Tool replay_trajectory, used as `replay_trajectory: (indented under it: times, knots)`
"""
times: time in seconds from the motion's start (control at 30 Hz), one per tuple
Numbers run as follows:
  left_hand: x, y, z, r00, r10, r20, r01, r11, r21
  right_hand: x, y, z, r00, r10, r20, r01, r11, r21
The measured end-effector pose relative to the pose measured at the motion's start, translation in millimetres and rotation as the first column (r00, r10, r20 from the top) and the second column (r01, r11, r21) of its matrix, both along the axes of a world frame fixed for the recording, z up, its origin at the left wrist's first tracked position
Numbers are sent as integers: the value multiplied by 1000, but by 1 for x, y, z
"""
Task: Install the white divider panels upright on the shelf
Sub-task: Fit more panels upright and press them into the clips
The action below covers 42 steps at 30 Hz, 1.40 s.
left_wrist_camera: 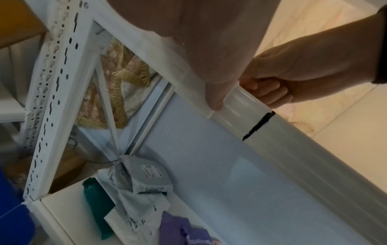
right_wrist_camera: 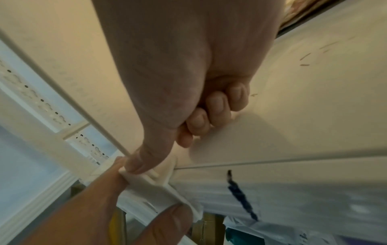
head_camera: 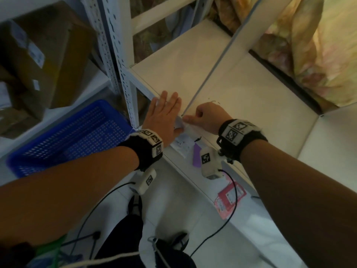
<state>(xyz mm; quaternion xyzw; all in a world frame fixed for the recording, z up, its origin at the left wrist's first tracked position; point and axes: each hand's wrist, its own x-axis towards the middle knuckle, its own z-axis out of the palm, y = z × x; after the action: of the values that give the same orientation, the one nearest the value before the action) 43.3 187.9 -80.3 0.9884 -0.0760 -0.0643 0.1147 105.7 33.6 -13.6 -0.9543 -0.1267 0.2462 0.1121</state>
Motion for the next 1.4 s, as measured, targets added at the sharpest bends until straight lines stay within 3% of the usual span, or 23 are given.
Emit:
replay_trajectory:
  times: [0.17,0.33,0.73,1.1,1.4]
  knots:
    - [-1,-1,3,999,-13,-35,16,998,63,-3,-3,0,1000,-12,17,11,1000,21]
    - [-11,-21,1,993,-111,-49,116,986,121,-7,-21,10,999,-4,-43,1,999,-54]
    - [-19,-35,2,994,-93,-51,97,993,68,-29,-41,-4,999,-48,-20,49,997,60]
    - [-16,-33,-2,993,-114,-29,116,990,85,-21,-43,-6,999,-17,-52,19,999,36]
    - [-12,-26,4,978,-185,-99,191,980,58,-21,-43,2,990,-10,-139,11,1000,9]
